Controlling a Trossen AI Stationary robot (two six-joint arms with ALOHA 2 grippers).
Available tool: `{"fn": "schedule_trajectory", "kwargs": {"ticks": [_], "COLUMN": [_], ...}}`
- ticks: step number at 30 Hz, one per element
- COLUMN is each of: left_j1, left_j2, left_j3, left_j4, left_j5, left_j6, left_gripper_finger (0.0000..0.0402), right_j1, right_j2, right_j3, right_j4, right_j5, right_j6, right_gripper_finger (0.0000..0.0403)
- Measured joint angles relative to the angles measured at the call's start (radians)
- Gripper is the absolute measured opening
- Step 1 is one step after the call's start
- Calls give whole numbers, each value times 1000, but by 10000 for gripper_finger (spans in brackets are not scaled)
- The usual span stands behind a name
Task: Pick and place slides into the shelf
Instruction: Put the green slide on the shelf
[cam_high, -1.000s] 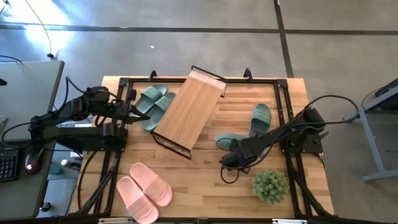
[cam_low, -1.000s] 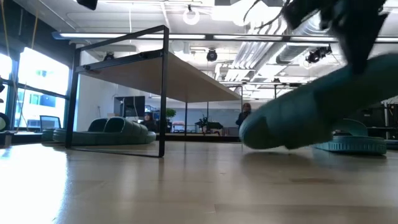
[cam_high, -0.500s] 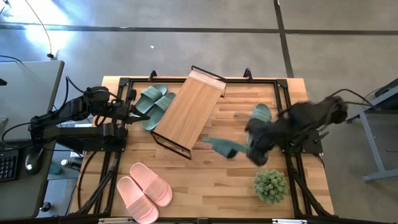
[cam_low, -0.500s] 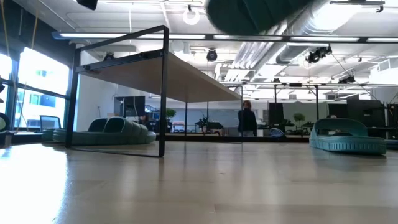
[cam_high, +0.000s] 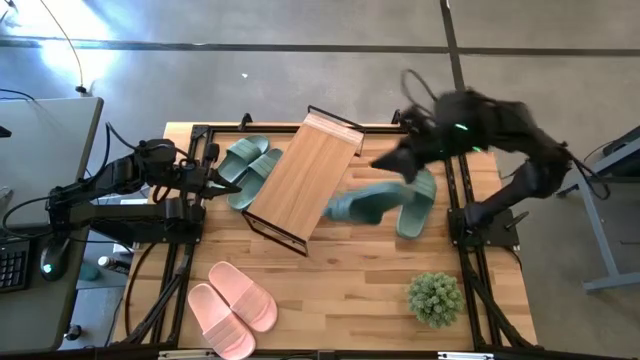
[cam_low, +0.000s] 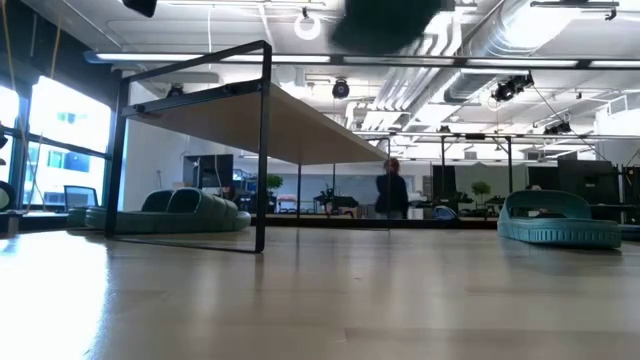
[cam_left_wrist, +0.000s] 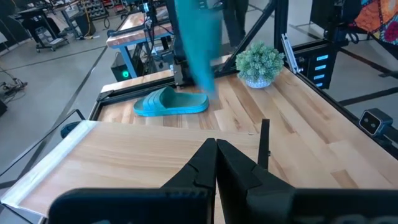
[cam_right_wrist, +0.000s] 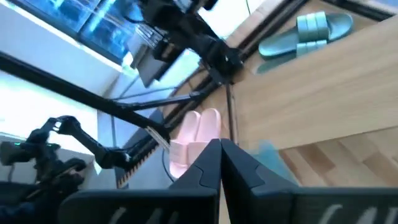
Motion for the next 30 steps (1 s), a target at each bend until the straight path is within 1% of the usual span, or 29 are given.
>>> {"fn": "schedule_trajectory", "kwargs": {"ticks": [2,3,4,5,6,9,12,15,18,19,22,23,25,26,27,30], "left_j1": [0,0,0,0,0,0,0,-1,-1,-1,-1,0,0,0,0,-1], "left_j2": [0,0,0,1,0,0,0,0,0,0,0,0,0,0,0,0], "left_j3": [0,0,0,0,0,0,0,0,0,0,0,0,0,0,0,0], "left_j4": [0,2,6,9,8,6,5,5,7,7,7,7,7,7,7,7], "left_j5": [0,0,0,0,2,13,30,29,28,28,29,28,25,25,25,9], "left_j6": [-1,-2,-10,-22,-26,-32,-43,-43,-34,-29,-26,-26,-20,-12,-2,14], "left_gripper_finger": [1,1,1,1,1,1,1,1,1,1,1,1,1,1,1,1], "right_j1": [-59,-81,-91,-97,-101,-101,-101,-101,-99,-94,-70,-59,-30,-6,23,120], "right_j2": [51,85,115,141,159,160,144,101,57,35,-66,-98,-139,-167,-197,-267], "right_j3": [-43,-65,-90,-111,-126,-150,-159,-157,-160,-178,-248,-267,-326,-369,-421,-562], "right_j4": [37,44,26,-23,-78,-177,-198,-265,-434,-415,-342,-350,-434,-428,-383,-336], "right_j5": [-49,-93,-122,-127,-110,4,8,27,104,130,144,152,205,226,248,366], "right_j6": [-25,-56,-83,-105,-130,-208,-241,-218,-117,-95,-94,-96,-103,-137,-174,-198], "right_gripper_finger": [3,3,2,2,2,1,1,1,0,0,0,0,0,0,0,0]}}
